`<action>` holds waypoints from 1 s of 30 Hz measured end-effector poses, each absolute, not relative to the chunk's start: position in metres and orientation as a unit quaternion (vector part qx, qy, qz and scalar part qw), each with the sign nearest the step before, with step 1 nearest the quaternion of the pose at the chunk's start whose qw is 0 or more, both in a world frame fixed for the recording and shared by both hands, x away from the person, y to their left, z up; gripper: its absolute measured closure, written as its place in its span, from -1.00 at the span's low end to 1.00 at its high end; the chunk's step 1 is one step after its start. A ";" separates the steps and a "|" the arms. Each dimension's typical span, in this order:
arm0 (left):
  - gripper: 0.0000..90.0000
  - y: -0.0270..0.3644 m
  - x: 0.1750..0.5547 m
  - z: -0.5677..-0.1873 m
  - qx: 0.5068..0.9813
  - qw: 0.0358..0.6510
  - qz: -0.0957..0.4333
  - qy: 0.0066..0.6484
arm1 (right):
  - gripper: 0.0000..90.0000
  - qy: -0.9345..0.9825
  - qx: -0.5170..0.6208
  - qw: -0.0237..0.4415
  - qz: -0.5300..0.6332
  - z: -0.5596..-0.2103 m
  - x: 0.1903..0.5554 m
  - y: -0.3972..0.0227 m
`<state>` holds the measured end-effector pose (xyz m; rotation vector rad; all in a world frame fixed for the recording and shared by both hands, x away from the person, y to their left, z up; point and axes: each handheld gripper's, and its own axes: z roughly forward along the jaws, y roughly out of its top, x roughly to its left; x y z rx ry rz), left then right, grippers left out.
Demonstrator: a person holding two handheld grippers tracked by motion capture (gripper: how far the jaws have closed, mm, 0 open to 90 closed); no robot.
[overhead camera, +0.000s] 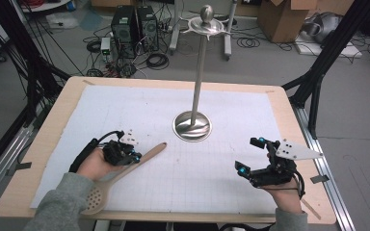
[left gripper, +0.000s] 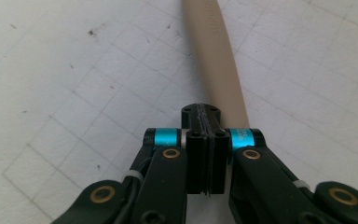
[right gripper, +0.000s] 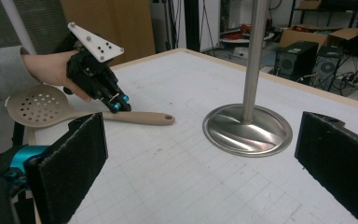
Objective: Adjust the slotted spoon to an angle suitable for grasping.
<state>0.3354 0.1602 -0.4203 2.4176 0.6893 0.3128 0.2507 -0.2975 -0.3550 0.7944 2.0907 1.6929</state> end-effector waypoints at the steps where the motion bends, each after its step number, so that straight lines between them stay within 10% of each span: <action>1: 0.96 0.162 0.336 -0.419 0.907 0.302 0.122 0.267 | -0.98 0.735 0.280 0.167 0.595 -0.355 0.251 -0.298; 30: 0.99 0.143 0.330 -0.396 0.894 0.292 0.136 0.310 | -0.98 0.726 0.274 0.167 0.608 -0.351 0.252 -0.300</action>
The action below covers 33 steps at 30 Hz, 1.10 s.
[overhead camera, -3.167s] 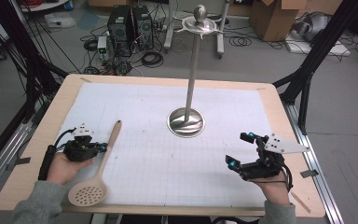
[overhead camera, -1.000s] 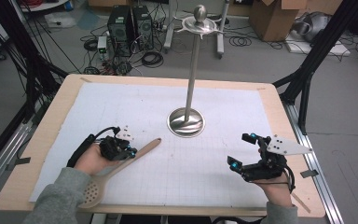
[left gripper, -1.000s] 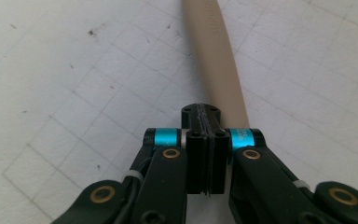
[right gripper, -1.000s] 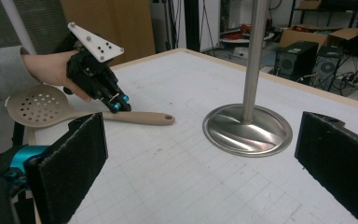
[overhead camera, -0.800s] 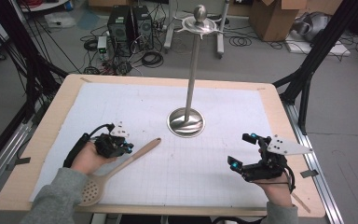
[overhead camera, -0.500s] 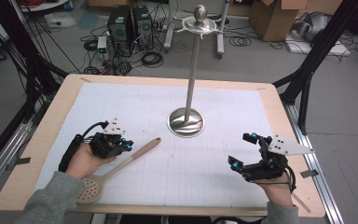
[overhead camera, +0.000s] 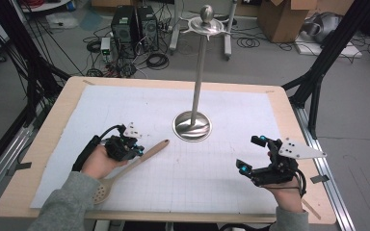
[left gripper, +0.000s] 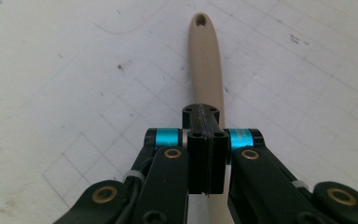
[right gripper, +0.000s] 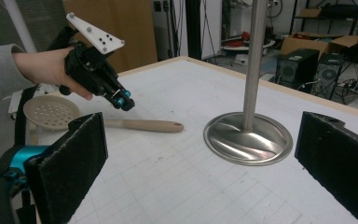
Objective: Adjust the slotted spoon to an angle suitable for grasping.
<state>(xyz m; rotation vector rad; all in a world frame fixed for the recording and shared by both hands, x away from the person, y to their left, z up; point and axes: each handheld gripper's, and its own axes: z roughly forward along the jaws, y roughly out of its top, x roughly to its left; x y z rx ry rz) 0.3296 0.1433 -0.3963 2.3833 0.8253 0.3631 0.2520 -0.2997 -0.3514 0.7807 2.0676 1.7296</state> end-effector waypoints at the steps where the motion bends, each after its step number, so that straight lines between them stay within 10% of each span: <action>1: 0.99 0.143 0.330 -0.401 0.896 0.283 0.138 0.313 | -0.98 0.727 0.275 0.166 0.607 -0.352 0.252 -0.299; 26: 0.98 0.150 0.316 -0.393 0.921 0.306 0.096 0.221 | -0.98 0.732 0.275 0.163 0.601 -0.353 0.251 -0.298; 33: 0.59 0.173 0.298 -0.380 0.916 0.323 0.090 0.219 | -0.97 0.731 0.275 0.167 0.602 -0.353 0.251 -0.298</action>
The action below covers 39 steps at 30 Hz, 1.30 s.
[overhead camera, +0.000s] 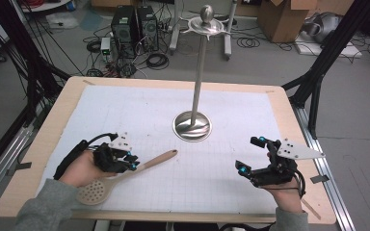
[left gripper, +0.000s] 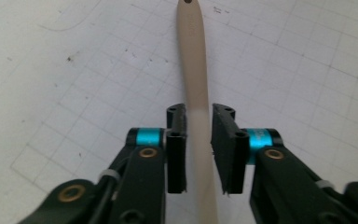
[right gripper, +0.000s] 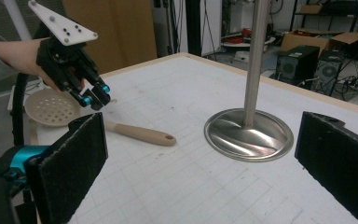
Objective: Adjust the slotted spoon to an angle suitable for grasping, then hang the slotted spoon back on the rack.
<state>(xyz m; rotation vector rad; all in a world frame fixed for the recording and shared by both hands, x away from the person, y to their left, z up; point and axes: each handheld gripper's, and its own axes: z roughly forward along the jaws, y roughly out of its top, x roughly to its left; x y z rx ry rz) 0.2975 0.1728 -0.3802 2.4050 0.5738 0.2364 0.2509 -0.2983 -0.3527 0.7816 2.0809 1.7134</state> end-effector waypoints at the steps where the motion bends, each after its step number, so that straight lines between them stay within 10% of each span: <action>1: 0.52 0.176 0.296 -0.380 0.916 0.321 0.087 0.223 | -0.98 0.731 0.273 0.167 0.603 -0.353 0.251 -0.298; 20: -0.48 0.192 0.283 -0.396 0.920 0.301 0.054 0.246 | -0.97 0.738 0.271 0.164 0.596 -0.354 0.254 -0.293; 39: -0.24 0.180 0.288 -0.415 0.941 0.245 0.039 0.230 | -0.97 0.738 0.272 0.162 0.596 -0.354 0.252 -0.294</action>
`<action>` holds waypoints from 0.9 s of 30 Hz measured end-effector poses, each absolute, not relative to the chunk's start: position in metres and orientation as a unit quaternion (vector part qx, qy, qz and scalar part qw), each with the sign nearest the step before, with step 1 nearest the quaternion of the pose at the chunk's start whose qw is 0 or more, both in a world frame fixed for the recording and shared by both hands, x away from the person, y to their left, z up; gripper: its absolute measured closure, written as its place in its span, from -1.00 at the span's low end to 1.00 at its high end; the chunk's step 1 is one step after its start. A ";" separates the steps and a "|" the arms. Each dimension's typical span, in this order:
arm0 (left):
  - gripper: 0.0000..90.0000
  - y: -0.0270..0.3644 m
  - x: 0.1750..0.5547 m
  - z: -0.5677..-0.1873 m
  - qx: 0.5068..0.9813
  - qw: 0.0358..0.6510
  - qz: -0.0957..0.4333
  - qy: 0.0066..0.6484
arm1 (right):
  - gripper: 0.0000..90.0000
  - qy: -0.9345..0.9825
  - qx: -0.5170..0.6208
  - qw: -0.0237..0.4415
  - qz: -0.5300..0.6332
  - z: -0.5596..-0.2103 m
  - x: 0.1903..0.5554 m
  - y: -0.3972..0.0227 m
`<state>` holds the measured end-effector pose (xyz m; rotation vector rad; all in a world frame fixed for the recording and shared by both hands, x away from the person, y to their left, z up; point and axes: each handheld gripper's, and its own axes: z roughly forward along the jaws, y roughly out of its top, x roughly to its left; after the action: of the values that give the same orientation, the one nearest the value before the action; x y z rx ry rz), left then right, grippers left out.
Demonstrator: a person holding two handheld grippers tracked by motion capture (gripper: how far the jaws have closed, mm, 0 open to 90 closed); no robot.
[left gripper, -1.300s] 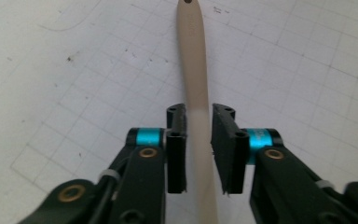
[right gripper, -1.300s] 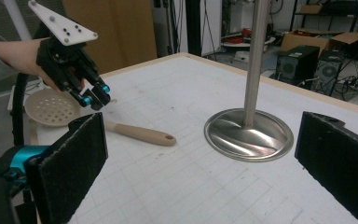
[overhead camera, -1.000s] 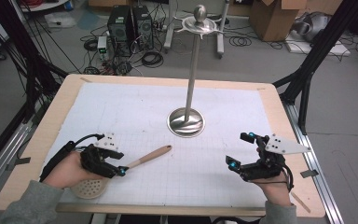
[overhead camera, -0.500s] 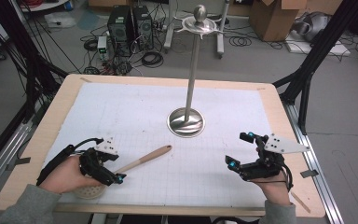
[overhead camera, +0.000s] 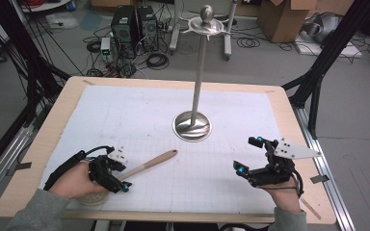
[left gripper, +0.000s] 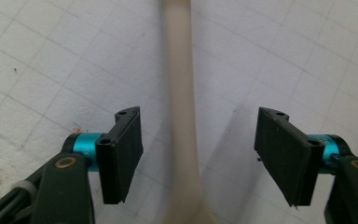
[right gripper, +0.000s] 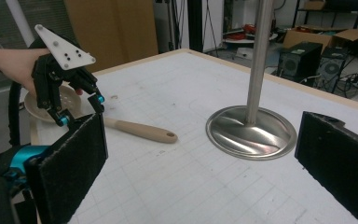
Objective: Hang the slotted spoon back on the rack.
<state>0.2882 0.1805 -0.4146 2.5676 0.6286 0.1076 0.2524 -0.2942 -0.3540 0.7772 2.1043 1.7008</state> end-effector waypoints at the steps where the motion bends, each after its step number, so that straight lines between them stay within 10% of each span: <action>1: -0.21 0.181 0.289 -0.415 0.941 0.244 0.039 0.232 | -0.97 0.736 0.270 0.166 0.598 -0.354 0.253 -0.294; 27: 0.69 0.185 0.286 -0.415 0.945 0.235 0.057 0.221 | -0.97 0.738 0.275 0.163 0.594 -0.356 0.252 -0.296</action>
<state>0.2861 0.1853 -0.4146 2.5919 0.6073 0.1568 0.2523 -0.2957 -0.3556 0.7838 2.1042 1.6952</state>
